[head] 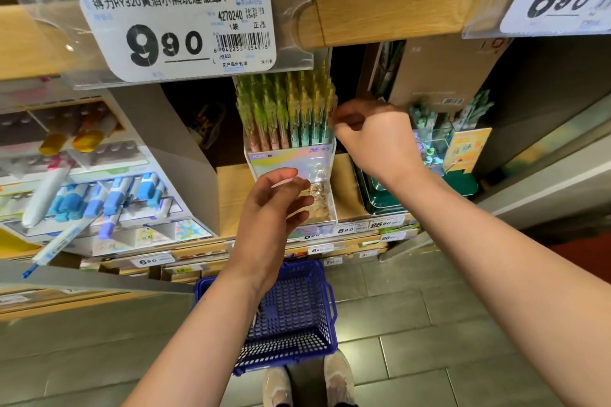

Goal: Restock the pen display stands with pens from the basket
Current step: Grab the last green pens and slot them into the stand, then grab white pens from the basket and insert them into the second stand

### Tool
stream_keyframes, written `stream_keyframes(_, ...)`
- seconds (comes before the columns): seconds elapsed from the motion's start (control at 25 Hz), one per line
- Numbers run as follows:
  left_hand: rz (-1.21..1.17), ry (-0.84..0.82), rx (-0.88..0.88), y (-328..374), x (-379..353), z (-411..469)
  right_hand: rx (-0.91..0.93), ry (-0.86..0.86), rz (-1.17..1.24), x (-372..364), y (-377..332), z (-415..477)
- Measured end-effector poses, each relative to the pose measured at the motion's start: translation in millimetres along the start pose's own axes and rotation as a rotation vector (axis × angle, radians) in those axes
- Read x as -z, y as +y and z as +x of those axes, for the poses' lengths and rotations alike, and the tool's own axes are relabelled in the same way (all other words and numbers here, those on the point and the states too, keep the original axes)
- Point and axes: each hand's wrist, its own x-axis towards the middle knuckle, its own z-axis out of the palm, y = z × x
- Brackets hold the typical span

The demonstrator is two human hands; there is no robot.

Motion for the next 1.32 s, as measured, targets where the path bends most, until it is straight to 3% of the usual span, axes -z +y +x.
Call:
stream_keyframes(0.12, 0.009, -0.004, -0.006, 5.3, -2.8, -11.0, -0.160, -0.083, 0.142, 10.2, -1.6, -14.4)
stream_keyframes(0.24, 0.035, 0.009, -0.036, 12.4, -4.1, -24.5, -0.298, -0.159, 0.557, 20.2, -7.7, -42.8)
stream_keyframes(0.32, 0.065, 0.040, -0.060, 13.4, -1.0, -35.9, -0.285, -0.249, 0.731, 18.1, -11.2, -68.9)
stream_keyframes(0.44, 0.104, 0.115, -0.073, 6.9, 12.9, -57.3, -0.248, -0.371, 0.805, 5.2, -15.7, -104.8)
stream_keyframes(0.64, 0.059, 0.256, -0.063, -26.0, 53.4, -88.4, -0.261, -0.542, 0.766, -34.7, -5.5, -142.9)
stream_keyframes(0.88, 0.018, 0.381, 0.021, -112.1, 118.3, -96.1, -0.299, -0.726, 0.664, -124.7, 25.9, -188.4)
stream_keyframes(1.32, -0.068, 0.489, 0.155, -317.9, 260.8, -40.9, -0.420, -0.823, 0.554, -348.5, 145.5, -275.3)
